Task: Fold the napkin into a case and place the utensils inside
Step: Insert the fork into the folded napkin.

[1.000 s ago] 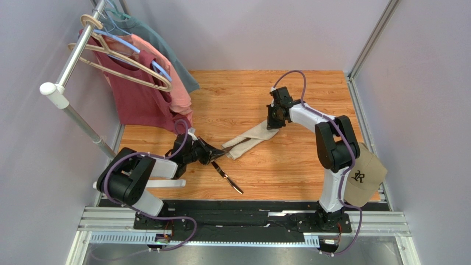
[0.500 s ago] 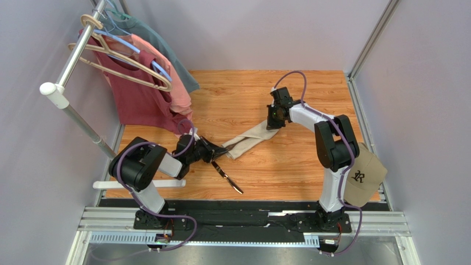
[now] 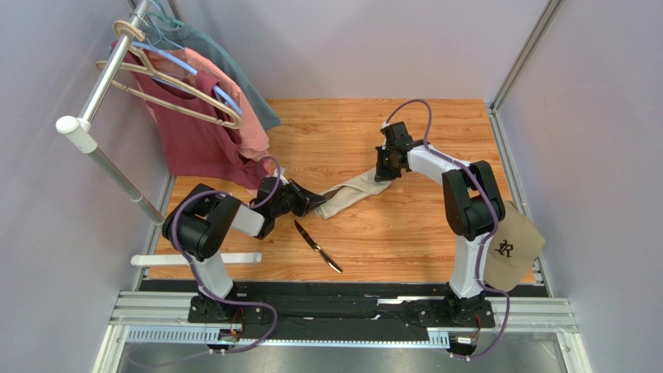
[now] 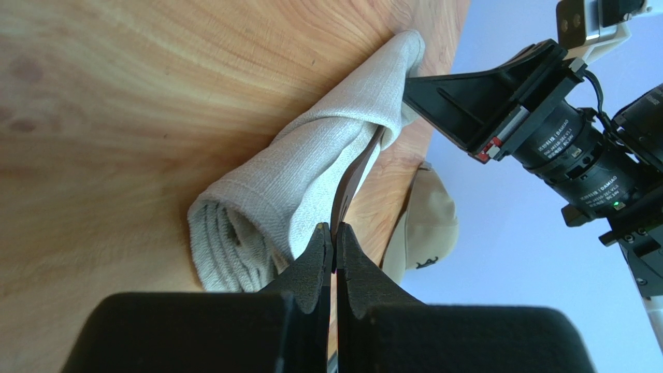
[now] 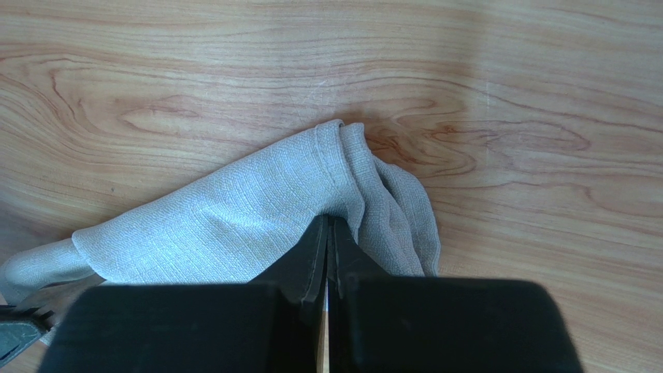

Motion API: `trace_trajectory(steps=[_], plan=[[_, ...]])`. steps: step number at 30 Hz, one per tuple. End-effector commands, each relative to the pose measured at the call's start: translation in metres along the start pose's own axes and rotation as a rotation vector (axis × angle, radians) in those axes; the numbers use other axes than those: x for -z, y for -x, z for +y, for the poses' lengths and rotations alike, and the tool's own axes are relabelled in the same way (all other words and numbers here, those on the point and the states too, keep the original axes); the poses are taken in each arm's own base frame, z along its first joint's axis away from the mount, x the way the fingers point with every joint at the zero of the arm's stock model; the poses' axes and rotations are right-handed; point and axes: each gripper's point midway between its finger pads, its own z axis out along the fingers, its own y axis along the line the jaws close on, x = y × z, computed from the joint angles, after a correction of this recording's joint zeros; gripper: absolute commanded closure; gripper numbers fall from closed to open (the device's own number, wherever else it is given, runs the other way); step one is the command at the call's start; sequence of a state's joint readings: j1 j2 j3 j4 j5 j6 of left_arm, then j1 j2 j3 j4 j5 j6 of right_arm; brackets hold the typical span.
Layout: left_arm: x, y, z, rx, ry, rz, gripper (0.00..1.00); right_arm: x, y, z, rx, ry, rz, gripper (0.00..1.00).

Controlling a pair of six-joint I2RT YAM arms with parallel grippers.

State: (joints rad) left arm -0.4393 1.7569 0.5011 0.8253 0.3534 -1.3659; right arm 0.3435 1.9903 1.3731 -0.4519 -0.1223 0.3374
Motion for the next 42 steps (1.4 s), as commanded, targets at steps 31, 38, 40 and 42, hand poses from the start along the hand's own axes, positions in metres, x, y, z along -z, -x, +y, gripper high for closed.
trace_trajectory(steps=[31, 38, 40, 42], plan=[[-0.018, 0.031, -0.022, -0.291, 0.338, 0.064, 0.12, 0.005, 0.016, 0.002, 0.022, 0.011, -0.05, 1.0], [0.044, 0.04, -0.047, -0.462, 0.408, -0.027, 0.06, 0.066, 0.05, 0.02, 0.132, -0.073, -0.18, 0.69], [0.067, 0.035, -0.031, -0.479, 0.478, -0.03, 0.06, 0.086, 0.045, 0.035, 0.169, -0.067, -0.19, 0.56], [0.093, 0.025, -0.038, -0.491, 0.449, -0.028, 0.05, 0.096, 0.026, 0.057, 0.238, -0.051, -0.17, 0.38]])
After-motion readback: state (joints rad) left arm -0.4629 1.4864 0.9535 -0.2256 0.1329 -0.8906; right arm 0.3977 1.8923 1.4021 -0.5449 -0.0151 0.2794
